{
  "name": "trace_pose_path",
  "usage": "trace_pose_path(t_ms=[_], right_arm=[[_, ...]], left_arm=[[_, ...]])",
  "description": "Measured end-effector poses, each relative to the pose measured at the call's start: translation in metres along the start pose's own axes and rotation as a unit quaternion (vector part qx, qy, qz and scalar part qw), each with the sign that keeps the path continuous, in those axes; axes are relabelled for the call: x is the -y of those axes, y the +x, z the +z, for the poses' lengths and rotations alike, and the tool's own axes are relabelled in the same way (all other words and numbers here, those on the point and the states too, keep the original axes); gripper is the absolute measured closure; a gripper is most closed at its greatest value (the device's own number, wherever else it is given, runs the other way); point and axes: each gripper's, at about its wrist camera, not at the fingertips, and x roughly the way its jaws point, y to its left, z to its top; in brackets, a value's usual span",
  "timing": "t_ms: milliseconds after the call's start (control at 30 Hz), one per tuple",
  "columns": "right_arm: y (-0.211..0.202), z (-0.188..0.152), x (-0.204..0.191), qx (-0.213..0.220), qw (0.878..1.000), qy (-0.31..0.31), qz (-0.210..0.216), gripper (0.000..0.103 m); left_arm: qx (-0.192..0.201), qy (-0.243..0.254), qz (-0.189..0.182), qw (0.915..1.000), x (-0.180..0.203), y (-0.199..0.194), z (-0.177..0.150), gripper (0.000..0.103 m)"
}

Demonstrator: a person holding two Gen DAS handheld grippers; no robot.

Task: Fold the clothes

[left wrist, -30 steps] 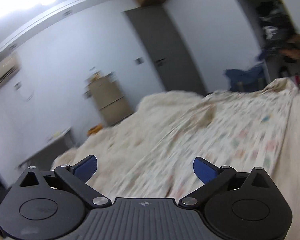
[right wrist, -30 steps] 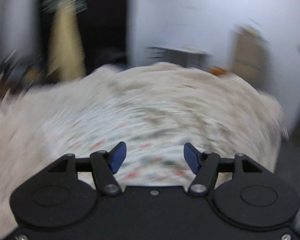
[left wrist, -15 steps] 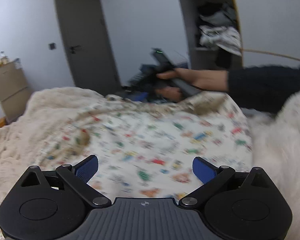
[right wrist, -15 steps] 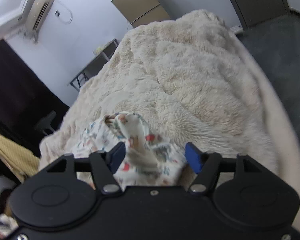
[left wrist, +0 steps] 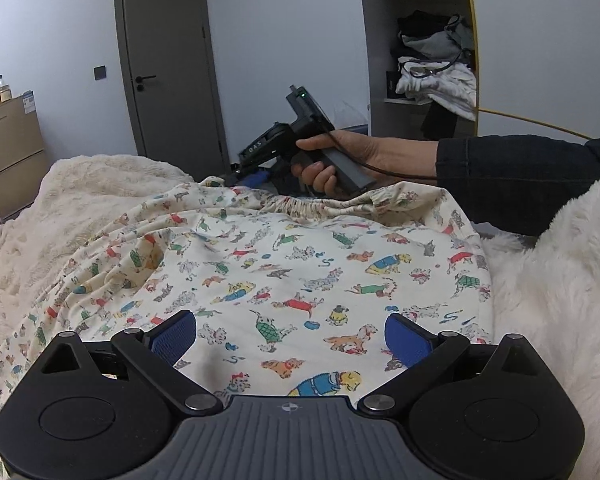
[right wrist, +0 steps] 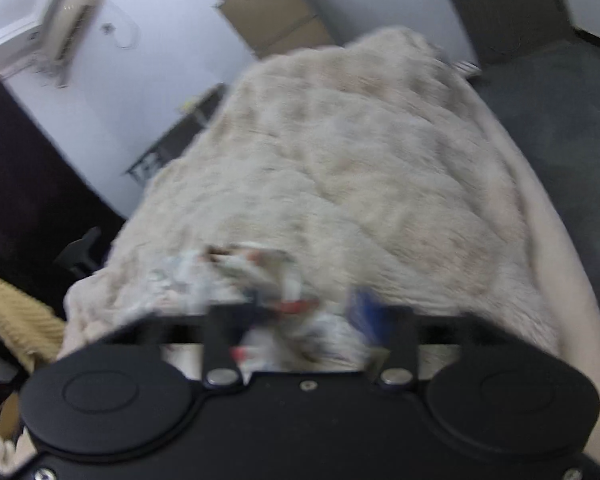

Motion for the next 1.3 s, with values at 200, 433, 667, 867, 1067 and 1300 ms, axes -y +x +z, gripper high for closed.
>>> trace_pose_path(t_ms=[200,433,667,867,1067,1300], right_arm=[[0.002,-0.011,0.018,-0.002,0.996,0.057,0.073,0.073],[-0.027,0.006,0.025,0.072,0.99,0.079,0.09,0.083],[-0.039,0.013,0.044,0.11,0.98,0.15,-0.067,0.073],[-0.043,0.011,0.027,0.104,0.982,0.117,-0.102,0.058],[-0.076,0.018,-0.039,0.04,0.991,-0.069,-0.109,0.039],[-0.129,-0.062,-0.103,-0.076,0.951,-0.287,-0.088,0.052]], left_arm=[[-0.01,-0.013,-0.011,0.9998,0.001,0.009,-0.003,0.002],[-0.012,-0.017,-0.013,0.9997,-0.001,0.012,-0.005,0.002],[-0.013,-0.022,-0.014,0.9996,-0.003,0.014,-0.005,0.002],[-0.013,-0.025,-0.009,0.9996,-0.003,0.011,-0.005,0.0],[-0.007,0.028,0.025,0.9993,0.014,0.005,0.002,0.0],[-0.017,0.035,0.026,0.9989,0.015,0.011,0.006,0.0]])
